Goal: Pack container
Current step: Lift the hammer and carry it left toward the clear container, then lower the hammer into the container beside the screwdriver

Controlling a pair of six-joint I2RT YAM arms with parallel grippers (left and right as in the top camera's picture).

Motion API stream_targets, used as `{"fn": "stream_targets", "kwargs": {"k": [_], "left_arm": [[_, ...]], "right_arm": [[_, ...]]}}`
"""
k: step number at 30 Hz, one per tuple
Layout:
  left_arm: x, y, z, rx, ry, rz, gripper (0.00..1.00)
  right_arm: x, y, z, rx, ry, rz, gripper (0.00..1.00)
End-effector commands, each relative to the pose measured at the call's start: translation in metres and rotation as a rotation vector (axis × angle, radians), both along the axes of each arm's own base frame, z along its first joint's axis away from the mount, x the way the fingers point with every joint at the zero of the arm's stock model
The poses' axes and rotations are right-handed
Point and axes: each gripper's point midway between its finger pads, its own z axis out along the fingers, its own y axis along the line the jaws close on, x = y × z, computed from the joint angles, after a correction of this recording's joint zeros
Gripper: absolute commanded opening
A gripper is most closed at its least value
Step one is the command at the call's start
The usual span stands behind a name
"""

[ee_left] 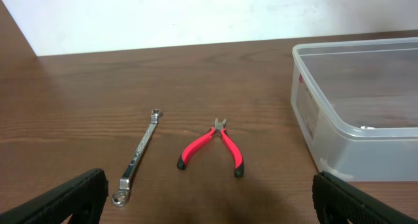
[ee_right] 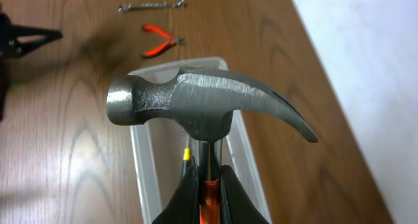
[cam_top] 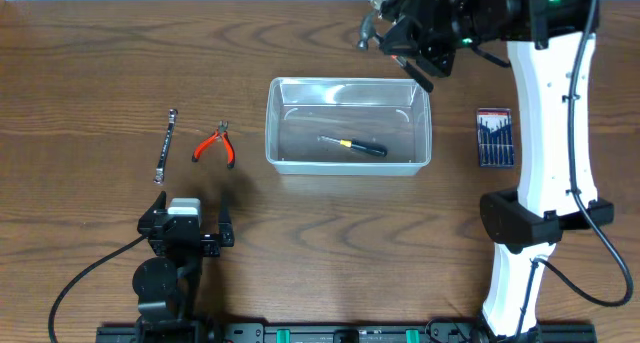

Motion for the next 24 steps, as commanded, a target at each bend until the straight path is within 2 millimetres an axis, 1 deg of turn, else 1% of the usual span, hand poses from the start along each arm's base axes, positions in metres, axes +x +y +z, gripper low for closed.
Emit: {"fn": "stream_targets", "kwargs": {"k": [1,9,17,24], "left_arm": [[0.000,0.002,-0.013,-0.001,0.028,0.012,0.98],[0.000,0.002,-0.013,-0.001,0.028,0.012,0.98],[0.000,0.002,-0.013,-0.001,0.028,0.012,0.98],[0.000,0.002,-0.013,-0.001,0.028,0.012,0.98]], "right_arm": [[-0.004,0.011,-0.009,0.012,0.018,0.056,0.01],[0.006,0.024,-0.049,-0.016,0.084,0.077,0.01],[0.009,0.039,-0.079,-0.036,0.108,0.104,0.01],[0.014,0.038,-0.112,-0.127,0.122,0.092,0.01]]}}
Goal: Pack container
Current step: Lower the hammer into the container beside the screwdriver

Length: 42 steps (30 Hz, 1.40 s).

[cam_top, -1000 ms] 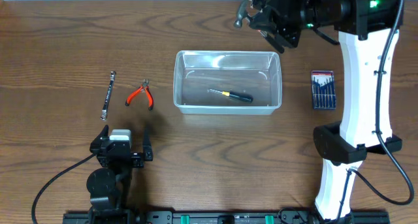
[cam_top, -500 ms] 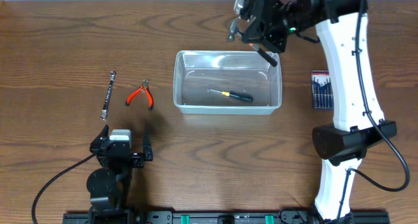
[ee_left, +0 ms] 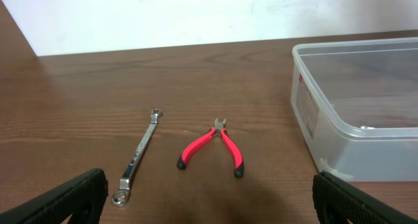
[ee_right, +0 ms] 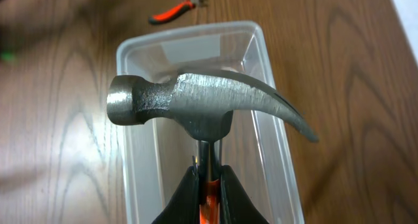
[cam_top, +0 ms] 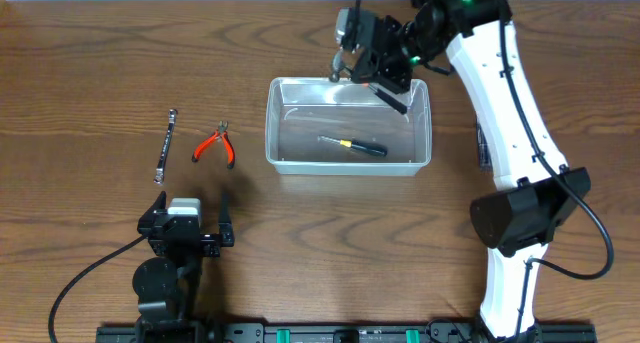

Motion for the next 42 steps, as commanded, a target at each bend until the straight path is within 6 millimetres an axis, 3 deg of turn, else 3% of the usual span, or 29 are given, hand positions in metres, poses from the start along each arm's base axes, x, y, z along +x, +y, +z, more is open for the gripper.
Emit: {"fn": "stream_targets", "kwargs": {"k": [1,12,24,42], "left_arm": [[0.000,0.002,-0.013,-0.001,0.027,0.012,0.98],[0.000,0.002,-0.013,-0.001,0.027,0.012,0.98],[0.000,0.002,-0.013,-0.001,0.027,0.012,0.98],[0.000,0.002,-0.013,-0.001,0.027,0.012,0.98]], "right_arm": [[-0.003,0.002,-0.013,-0.037,0.001,0.015,0.01],[0.005,0.005,-0.051,-0.046,0.015,0.015,0.01],[0.005,0.015,-0.059,-0.044,0.009,0.034,0.01],[0.000,0.016,-0.108,-0.096,0.107,0.036,0.01]]}}
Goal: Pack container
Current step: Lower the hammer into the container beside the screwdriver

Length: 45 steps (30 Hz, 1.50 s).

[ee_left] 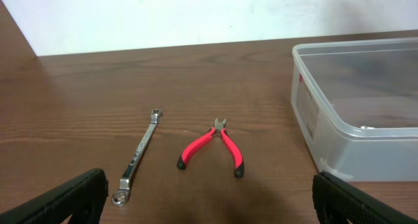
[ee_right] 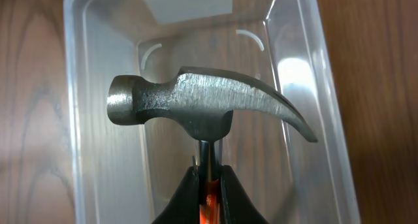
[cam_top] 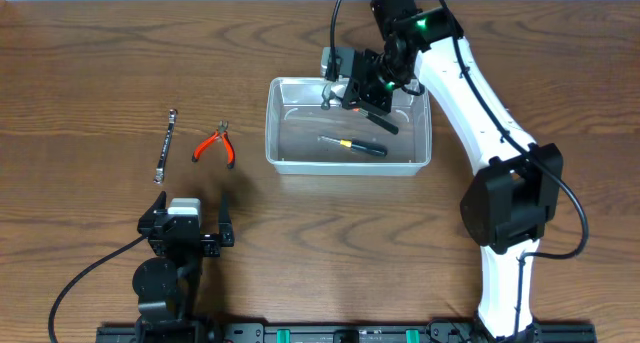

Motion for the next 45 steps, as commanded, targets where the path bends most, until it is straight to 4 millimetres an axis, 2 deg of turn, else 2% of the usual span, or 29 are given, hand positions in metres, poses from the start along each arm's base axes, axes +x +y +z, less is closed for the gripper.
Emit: {"fn": "stream_targets", "kwargs": {"k": [1,18,28,41,45], "left_arm": [[0.000,0.002,-0.013,-0.001,0.028,0.012,0.98],[0.000,0.002,-0.013,-0.001,0.028,0.012,0.98],[0.000,0.002,-0.013,-0.001,0.028,0.012,0.98],[0.000,0.002,-0.013,-0.001,0.028,0.012,0.98],[0.000,0.002,-0.013,-0.001,0.028,0.012,0.98]], "right_arm": [[-0.003,0.004,-0.018,-0.008,0.040,0.012,0.01],[-0.003,0.003,-0.068,-0.053,0.135,0.007,0.01],[0.001,-0.005,-0.081,-0.110,0.135,-0.015,0.01],[0.003,-0.006,-0.085,-0.125,0.134,-0.028,0.01],[0.002,-0.007,-0.096,-0.134,0.160,-0.038,0.01]]}}
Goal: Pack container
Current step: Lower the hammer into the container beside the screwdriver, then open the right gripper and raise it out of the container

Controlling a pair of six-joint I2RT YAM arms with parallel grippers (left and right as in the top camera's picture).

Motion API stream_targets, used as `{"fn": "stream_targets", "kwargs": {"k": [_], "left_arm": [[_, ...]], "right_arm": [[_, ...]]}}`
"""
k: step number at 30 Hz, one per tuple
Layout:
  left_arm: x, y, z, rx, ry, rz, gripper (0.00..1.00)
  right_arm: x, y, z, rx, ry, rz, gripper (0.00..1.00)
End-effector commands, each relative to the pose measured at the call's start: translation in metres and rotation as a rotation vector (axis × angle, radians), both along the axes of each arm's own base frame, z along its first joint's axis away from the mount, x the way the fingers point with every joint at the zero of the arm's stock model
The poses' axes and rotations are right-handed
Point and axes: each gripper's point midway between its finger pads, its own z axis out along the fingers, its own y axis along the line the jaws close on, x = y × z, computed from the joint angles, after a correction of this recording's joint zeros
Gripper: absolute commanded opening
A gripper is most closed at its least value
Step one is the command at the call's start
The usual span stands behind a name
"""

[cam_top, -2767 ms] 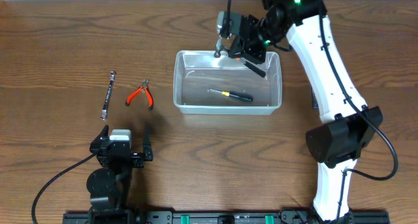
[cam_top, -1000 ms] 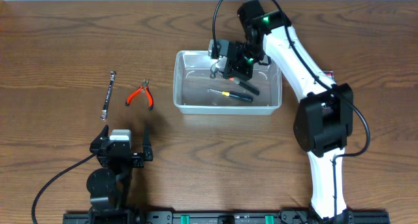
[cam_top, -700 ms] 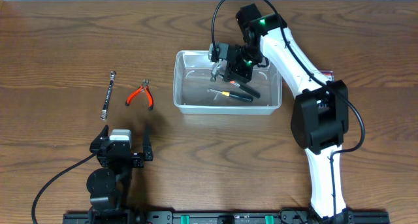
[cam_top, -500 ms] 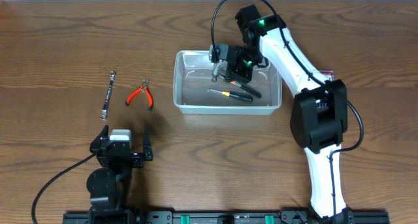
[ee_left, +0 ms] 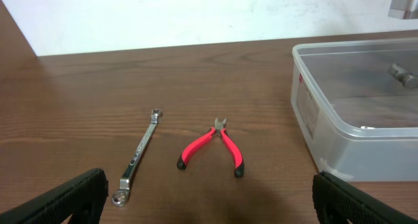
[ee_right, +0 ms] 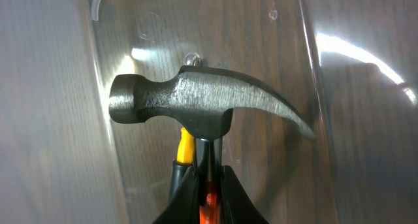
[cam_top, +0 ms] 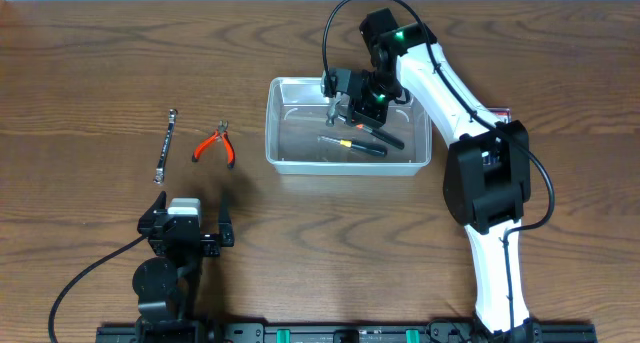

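Note:
My right gripper (ee_right: pixel 208 185) is shut on the handle of a claw hammer (ee_right: pixel 196 106), held low inside the clear plastic container (cam_top: pixel 275 123). In the overhead view the hammer (cam_top: pixel 352 118) lies over the yellow-and-black screwdriver (cam_top: pixel 352 144) on the container floor. Red pliers (cam_top: pixel 214 145) and a steel wrench (cam_top: pixel 166 145) lie on the table left of the container. My left gripper (ee_left: pixel 209 198) rests open near the front edge, with the pliers (ee_left: pixel 212 145) and wrench (ee_left: pixel 138 155) ahead of it.
A case of small screwdrivers (cam_top: pixel 497 113) lies right of the container, mostly hidden under my right arm. The container's near wall (ee_left: pixel 307 126) rises at the right of the left wrist view. The table's far edge runs along the top of the overhead view.
My right gripper has gone lower into the container with the hammer; its head is now just above the floor and the screwdriver. The left arm has not moved.
My right gripper held the hammer high beyond the container's far right corner. Then it was over the container's far rim, then inside above the floor, and now low over the screwdriver. The left gripper stayed open and still throughout.

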Motion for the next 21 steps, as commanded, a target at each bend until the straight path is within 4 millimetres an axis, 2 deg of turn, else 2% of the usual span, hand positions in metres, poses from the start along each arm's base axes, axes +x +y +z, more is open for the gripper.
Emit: {"fn": "stream_targets", "kwargs": {"k": [1,5,10,21], "left_arm": [[0.000,0.002,-0.013,-0.001,0.028,0.012,0.98],[0.000,0.002,-0.013,-0.001,0.028,0.012,0.98],[0.000,0.002,-0.013,-0.001,0.028,0.012,0.98],[0.000,0.002,-0.013,-0.001,0.028,0.012,0.98]], "right_arm": [[-0.005,0.004,-0.016,-0.005,0.049,-0.018,0.01],[-0.006,0.004,-0.027,-0.015,0.076,-0.031,0.01],[-0.005,0.004,-0.029,-0.016,0.074,-0.032,0.01],[-0.004,0.004,-0.030,-0.021,0.073,-0.039,0.14]]}}
